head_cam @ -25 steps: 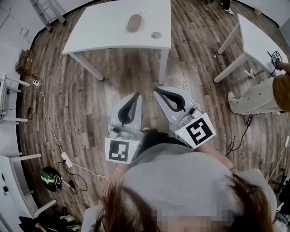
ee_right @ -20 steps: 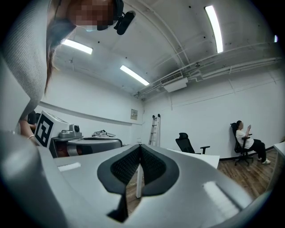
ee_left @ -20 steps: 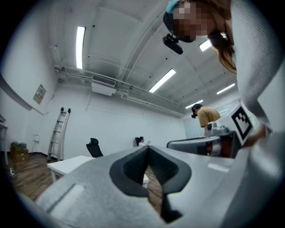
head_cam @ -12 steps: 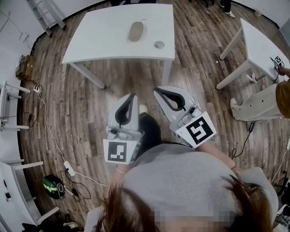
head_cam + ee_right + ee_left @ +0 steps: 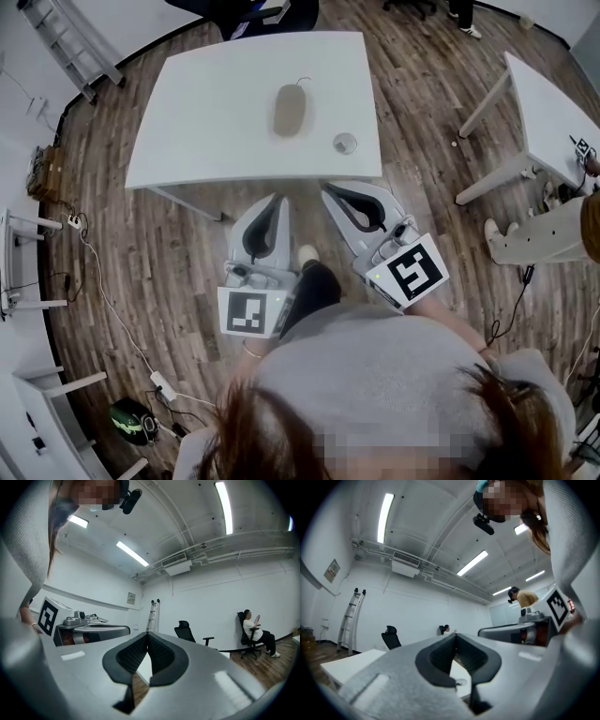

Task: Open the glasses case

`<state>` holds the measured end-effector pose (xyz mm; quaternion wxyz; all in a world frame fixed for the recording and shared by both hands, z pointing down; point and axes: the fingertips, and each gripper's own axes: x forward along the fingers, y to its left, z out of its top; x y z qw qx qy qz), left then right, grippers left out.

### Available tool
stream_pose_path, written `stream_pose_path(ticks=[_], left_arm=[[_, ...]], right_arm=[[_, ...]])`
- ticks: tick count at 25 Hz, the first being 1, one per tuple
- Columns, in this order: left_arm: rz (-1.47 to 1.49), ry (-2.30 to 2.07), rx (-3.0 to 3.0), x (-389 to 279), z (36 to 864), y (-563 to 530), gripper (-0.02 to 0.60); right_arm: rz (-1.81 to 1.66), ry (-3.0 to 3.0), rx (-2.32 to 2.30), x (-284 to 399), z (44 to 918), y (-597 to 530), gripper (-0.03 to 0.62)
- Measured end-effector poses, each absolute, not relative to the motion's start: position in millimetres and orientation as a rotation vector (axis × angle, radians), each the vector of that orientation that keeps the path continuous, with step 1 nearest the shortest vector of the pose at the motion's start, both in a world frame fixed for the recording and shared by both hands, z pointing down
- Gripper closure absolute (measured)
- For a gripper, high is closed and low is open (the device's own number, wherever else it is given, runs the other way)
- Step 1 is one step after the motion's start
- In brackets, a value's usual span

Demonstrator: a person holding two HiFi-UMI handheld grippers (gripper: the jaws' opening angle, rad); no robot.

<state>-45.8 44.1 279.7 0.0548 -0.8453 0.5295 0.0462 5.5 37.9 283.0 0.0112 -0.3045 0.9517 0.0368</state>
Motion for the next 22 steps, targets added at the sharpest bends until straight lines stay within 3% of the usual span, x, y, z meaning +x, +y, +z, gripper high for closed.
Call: stream_pose_path(ticks=[11, 22], left_arm=[[0.120, 1.459, -2.655, -84, 276, -94, 0.578], [0.145, 1.416, -2.733, -104, 290, -150, 0.578]], right_arm=[[0.079, 2.925, -1.087, -37, 279, -96, 0.591], [0.032, 2.906, -1.194, -53, 291, -149, 0.591]])
